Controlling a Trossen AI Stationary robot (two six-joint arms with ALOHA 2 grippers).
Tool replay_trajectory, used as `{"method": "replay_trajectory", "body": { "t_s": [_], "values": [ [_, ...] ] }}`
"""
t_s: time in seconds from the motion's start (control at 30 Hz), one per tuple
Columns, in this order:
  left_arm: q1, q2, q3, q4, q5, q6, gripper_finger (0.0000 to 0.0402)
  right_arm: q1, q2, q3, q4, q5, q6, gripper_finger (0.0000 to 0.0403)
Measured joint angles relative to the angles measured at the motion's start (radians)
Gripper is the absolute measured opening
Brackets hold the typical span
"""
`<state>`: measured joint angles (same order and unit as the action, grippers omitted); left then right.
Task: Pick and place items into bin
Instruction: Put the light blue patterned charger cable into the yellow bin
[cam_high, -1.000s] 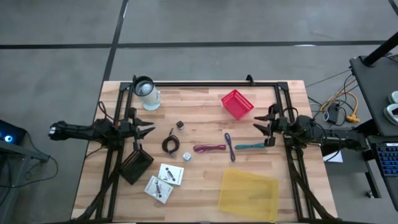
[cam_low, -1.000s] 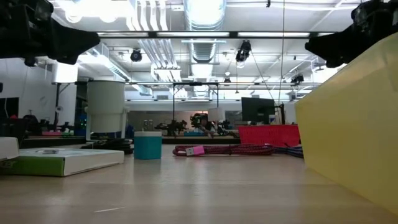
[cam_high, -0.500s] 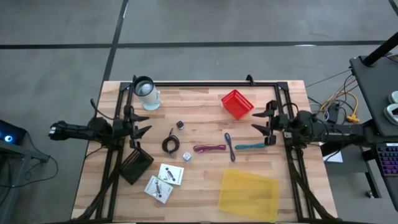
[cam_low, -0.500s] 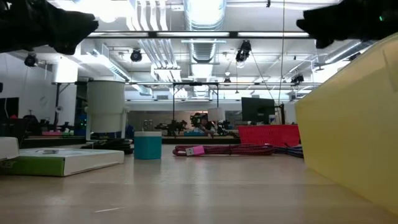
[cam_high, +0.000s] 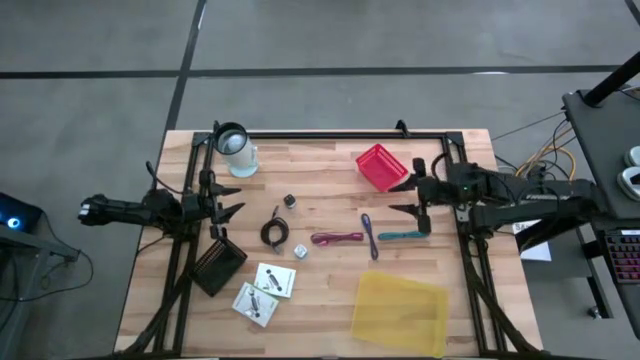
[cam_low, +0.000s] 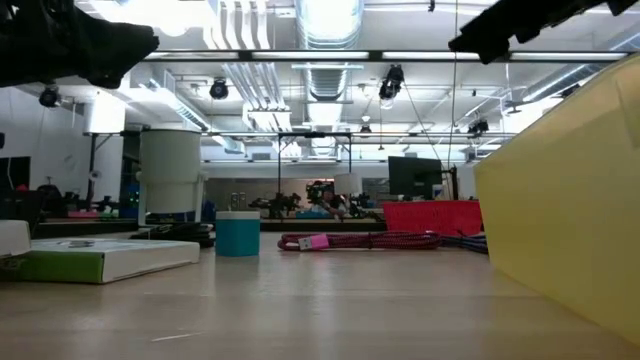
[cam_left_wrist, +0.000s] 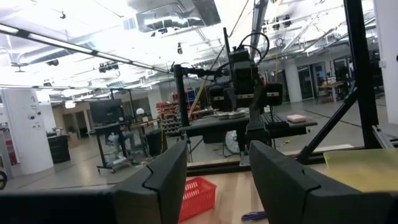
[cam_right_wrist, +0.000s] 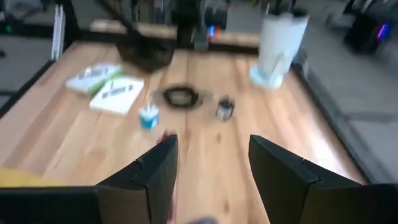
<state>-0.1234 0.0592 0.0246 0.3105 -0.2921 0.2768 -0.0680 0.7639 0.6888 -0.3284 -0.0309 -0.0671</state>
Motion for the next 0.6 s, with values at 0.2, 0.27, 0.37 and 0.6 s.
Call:
{"method": "replay_trajectory", "body": {
  "t_s": [0.2,0.27,0.37,0.6],
  "values": [
    [0.000,-0.001,0.000,-0.006,0.000,0.001,0.0160,0.012,0.109,0.069,-0.231,0.001,0.109,0.0184],
    [0.000,0.000,-0.001,-0.006,0.000,0.001,0.0160,0.012,0.145,0.072,-0.266,0.003,0.121,0.0184],
    [0.000,0.002,-0.002,-0.006,0.000,0.001,0.0160,0.012,0.203,0.067,-0.315,0.003,0.121,0.0183],
    [0.000,0.012,-0.004,-0.005,0.000,0.001,0.0160,0.012,0.361,0.052,-0.357,-0.001,0.118,0.0183]
  ]
}}
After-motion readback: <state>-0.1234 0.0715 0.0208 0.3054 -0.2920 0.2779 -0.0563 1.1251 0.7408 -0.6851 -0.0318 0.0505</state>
